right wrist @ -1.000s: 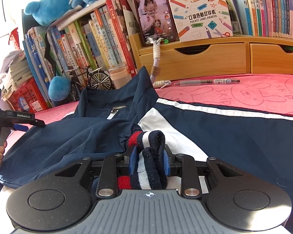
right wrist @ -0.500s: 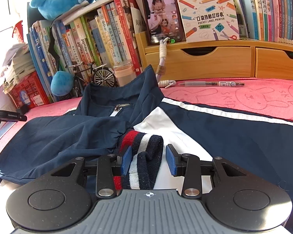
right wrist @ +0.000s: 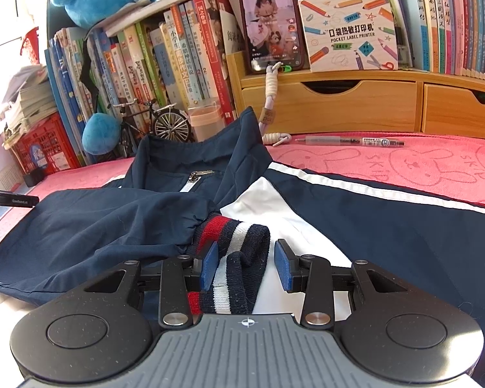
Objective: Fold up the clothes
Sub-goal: 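Grasp the other striped sleeve cuff with the right gripper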
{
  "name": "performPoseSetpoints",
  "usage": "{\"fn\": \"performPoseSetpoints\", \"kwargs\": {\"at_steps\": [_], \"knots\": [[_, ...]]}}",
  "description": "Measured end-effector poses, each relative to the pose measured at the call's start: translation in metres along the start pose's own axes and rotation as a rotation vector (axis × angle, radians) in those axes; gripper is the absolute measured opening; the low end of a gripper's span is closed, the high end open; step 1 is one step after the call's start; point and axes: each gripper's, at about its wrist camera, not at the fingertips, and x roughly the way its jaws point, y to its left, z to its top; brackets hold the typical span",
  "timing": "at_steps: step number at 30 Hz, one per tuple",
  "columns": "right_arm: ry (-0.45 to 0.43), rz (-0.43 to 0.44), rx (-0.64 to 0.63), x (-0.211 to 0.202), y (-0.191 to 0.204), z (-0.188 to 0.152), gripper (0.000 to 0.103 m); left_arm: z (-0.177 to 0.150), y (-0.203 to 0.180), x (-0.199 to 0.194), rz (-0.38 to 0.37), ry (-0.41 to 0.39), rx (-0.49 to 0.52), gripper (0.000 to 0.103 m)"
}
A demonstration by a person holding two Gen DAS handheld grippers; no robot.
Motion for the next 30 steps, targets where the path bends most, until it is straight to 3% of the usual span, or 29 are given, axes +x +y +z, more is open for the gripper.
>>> {"fn": "performPoseSetpoints", "kwargs": {"at_steps": [4, 7, 11, 14, 15, 16, 17, 19, 22, 24, 25, 26, 27, 28, 29, 30], "knots": [[-0.007, -0.018, 0.051, 0.000, -0.006, 0.003, 0.027, -0.017, 0.021, -0.066, -0.163, -0.141, 0.016, 0.084], [-0.013, 0.018, 0.185, -0.004, -0.020, 0.020, 0.013, -0.044, 0.031, -0.123, -0.364, -0.219, 0.044, 0.089], [-0.064, 0.066, 0.183, -0.018, -0.018, 0.059, 0.010, -0.091, 0.007, -0.177, -0.740, -0.193, 0.079, 0.097], [-0.042, 0.084, 0.119, -0.024, -0.007, 0.080, 0.011, -0.109, -0.032, -0.205, -0.833, -0.187, 0.219, 0.098], [-0.015, 0.093, 0.101, -0.024, -0.005, 0.081, 0.014, -0.111, -0.042, -0.205, -0.821, -0.187, 0.245, 0.098], [0.012, 0.084, 0.083, -0.024, -0.003, 0.078, 0.033, -0.112, -0.051, -0.205, -0.809, -0.187, 0.270, 0.098], [0.036, 0.073, 0.066, -0.023, -0.002, 0.073, 0.070, -0.113, -0.060, -0.205, -0.802, -0.183, 0.286, 0.098], [0.066, 0.038, 0.046, -0.019, -0.002, 0.056, 0.101, -0.111, -0.067, -0.196, -0.819, -0.134, 0.239, 0.098], [0.135, 0.050, 0.097, 0.000, -0.004, 0.036, 0.100, -0.111, -0.071, -0.185, -0.834, -0.069, 0.161, 0.098], [0.137, 0.015, 0.057, 0.016, 0.008, 0.027, 0.100, -0.112, -0.074, -0.184, -0.847, -0.049, 0.140, 0.098], [0.125, -0.004, 0.019, 0.020, 0.015, 0.025, 0.072, -0.112, -0.076, -0.186, -0.854, -0.049, 0.145, 0.098], [0.124, -0.003, -0.009, 0.022, 0.023, 0.026, 0.050, -0.113, -0.080, -0.191, -0.853, -0.062, 0.167, 0.098], [0.125, 0.007, 0.005, 0.021, 0.028, 0.028, 0.048, -0.113, -0.084, -0.196, -0.854, -0.075, 0.190, 0.098], [0.122, 0.024, 0.021, 0.019, 0.033, 0.032, 0.024, -0.113, -0.089, -0.201, -0.860, -0.088, 0.218, 0.098], [0.104, 0.063, 0.045, 0.014, 0.037, 0.040, 0.009, -0.113, -0.095, -0.207, -0.866, -0.101, 0.245, 0.098], [0.086, 0.097, 0.065, 0.008, 0.040, 0.049, 0.009, -0.112, -0.100, -0.212, -0.872, -0.113, 0.272, 0.099]]}}
